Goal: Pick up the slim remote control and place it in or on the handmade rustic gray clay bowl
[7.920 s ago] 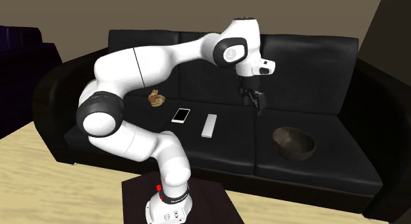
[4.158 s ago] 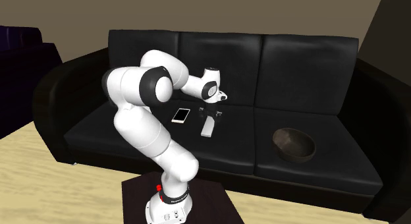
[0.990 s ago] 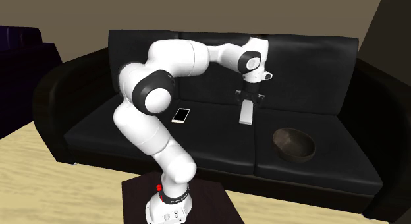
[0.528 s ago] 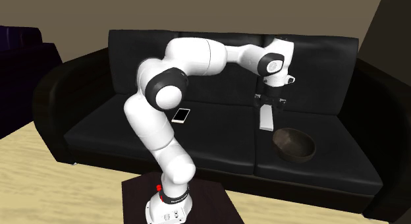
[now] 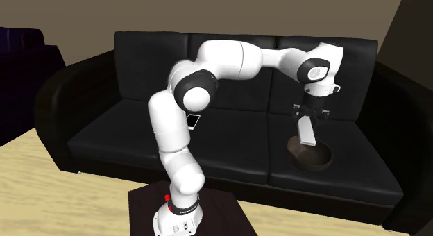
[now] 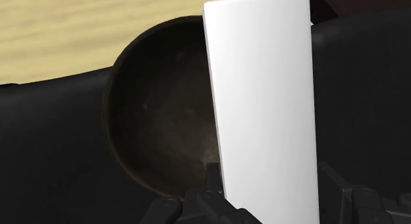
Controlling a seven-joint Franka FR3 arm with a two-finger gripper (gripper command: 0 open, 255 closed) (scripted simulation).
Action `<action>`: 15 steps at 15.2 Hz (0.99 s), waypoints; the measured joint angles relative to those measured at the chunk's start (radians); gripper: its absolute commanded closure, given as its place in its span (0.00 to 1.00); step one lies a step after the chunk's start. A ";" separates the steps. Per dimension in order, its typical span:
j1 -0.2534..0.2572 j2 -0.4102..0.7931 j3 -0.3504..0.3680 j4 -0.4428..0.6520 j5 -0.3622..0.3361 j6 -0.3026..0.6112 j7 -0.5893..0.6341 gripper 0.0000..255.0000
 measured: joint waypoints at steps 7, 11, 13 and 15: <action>-0.029 0.083 -0.035 0.033 0.022 0.045 -0.071 1.00; -0.029 0.085 -0.034 -0.021 0.023 0.101 -0.071 1.00; -0.029 0.090 -0.035 -0.040 0.024 0.124 -0.074 1.00; -0.030 0.094 -0.036 -0.064 0.026 0.153 -0.077 1.00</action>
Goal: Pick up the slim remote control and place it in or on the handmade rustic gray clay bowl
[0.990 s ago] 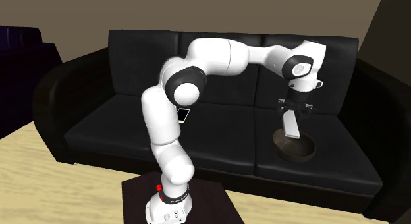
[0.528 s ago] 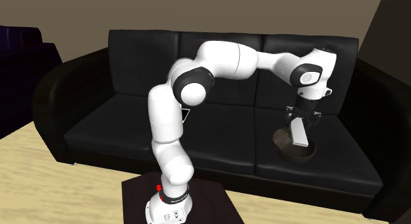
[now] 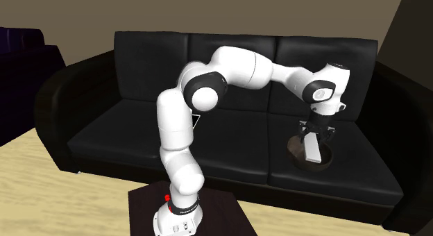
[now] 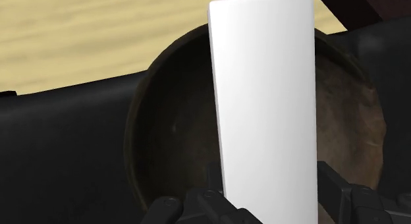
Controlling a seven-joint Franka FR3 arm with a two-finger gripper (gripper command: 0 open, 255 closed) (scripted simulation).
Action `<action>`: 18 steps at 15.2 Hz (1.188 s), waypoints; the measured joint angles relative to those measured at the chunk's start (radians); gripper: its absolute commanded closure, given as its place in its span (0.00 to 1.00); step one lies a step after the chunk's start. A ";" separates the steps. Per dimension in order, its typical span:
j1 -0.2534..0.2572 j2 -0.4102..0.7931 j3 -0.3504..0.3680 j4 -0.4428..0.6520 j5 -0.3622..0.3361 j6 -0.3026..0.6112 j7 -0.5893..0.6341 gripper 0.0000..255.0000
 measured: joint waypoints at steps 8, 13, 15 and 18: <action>0.000 0.002 0.000 -0.014 0.001 0.016 0.000 0.00; 0.000 0.002 0.000 -0.014 0.001 0.017 0.000 0.00; -0.001 0.000 -0.001 0.002 0.000 0.000 -0.001 0.00; -0.001 -0.002 -0.001 0.080 -0.001 -0.080 -0.001 0.00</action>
